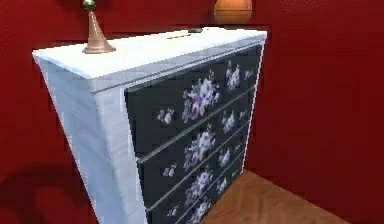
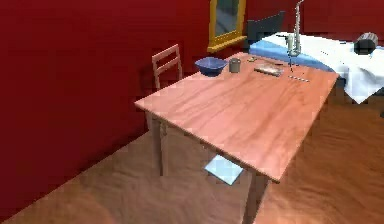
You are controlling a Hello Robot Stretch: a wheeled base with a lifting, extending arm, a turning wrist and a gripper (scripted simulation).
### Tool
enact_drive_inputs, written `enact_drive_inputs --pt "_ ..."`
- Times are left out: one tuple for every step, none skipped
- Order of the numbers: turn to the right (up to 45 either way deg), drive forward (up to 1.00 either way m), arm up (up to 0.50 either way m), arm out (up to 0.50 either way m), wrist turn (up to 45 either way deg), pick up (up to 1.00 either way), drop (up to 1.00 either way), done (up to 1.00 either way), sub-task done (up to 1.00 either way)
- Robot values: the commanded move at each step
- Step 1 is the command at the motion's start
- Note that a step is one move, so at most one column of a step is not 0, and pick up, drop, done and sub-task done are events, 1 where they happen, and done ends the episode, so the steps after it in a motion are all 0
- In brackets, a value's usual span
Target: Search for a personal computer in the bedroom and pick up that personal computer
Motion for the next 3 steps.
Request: enact_drive_inputs --pt "15.0 0.0 0.0 0.0 0.0 0.0 0.0 0.0 0.0" --pt "45.0 0.0 0.0 0.0 0.0 0.0 0.0 0.0 0.0" --pt "45.0 0.0 0.0 0.0 0.0 0.0 0.0 0.0 0.0"
